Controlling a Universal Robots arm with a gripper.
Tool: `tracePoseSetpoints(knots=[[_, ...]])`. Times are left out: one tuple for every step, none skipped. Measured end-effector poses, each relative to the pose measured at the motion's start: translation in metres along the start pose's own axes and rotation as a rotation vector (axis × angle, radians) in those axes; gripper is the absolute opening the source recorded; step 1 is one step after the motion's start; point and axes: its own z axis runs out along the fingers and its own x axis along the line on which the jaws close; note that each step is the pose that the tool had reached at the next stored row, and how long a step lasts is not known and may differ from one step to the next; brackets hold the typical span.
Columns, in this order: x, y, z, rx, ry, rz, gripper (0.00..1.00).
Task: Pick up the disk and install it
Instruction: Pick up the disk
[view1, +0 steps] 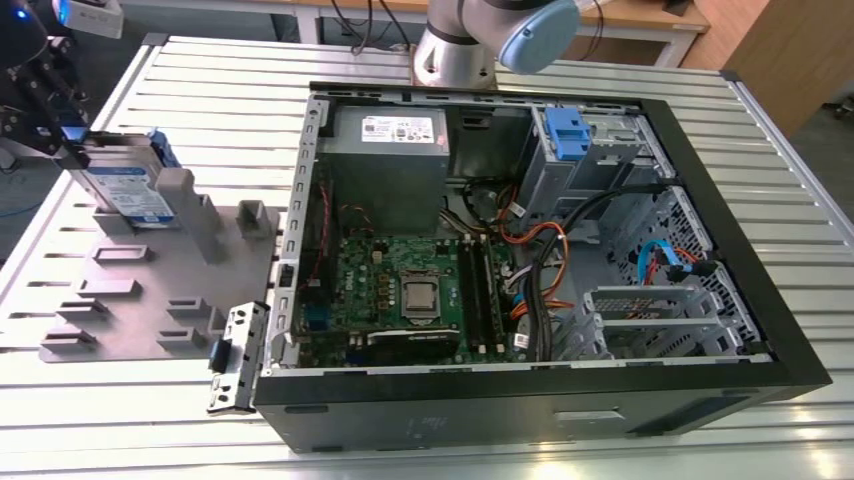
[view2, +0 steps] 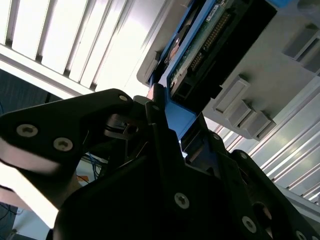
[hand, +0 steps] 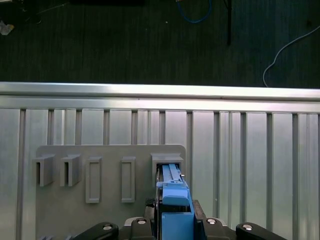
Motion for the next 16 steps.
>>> tracePoseSetpoints(knots=[[0.0000,0.0001,0.0000,0.0000,0.0000,0.000,0.36],[0.0000,0.0002,0.0000,0.0000,0.0000,0.000,0.36],[0.0000,0.0002,-0.0001,0.0001,0.0006,0.000,0.36],[-0.0001,0.0003,-0.0007,0.0000,0.0027,0.000,0.36],[-0.0001,0.0003,-0.0015,-0.0001,0.0046,0.000,0.36],[-0.0002,0.0003,-0.0025,0.0000,0.0059,0.000,0.36],[-0.0003,0.0003,-0.0037,0.0000,0.0068,0.000,0.36],[-0.0004,0.0003,-0.0048,-0.0001,0.0073,0.000,0.36],[-0.0006,0.0003,-0.0058,0.0000,0.0075,0.000,0.36],[-0.0008,0.0003,-0.0070,0.0000,0.0077,0.000,0.36],[-0.0010,0.0003,-0.0081,0.0000,0.0080,0.000,0.36],[-0.0012,0.0004,-0.0090,0.0001,0.0083,0.000,0.36],[-0.0012,0.0003,-0.0095,0.0001,0.0085,0.000,0.36],[-0.0012,0.0003,-0.0095,0.0002,0.0085,0.000,0.36],[-0.0012,0.0003,-0.0095,0.0002,0.0086,0.000,0.36],[-0.0012,0.0004,-0.0096,-0.0001,0.0094,0.000,0.36]])
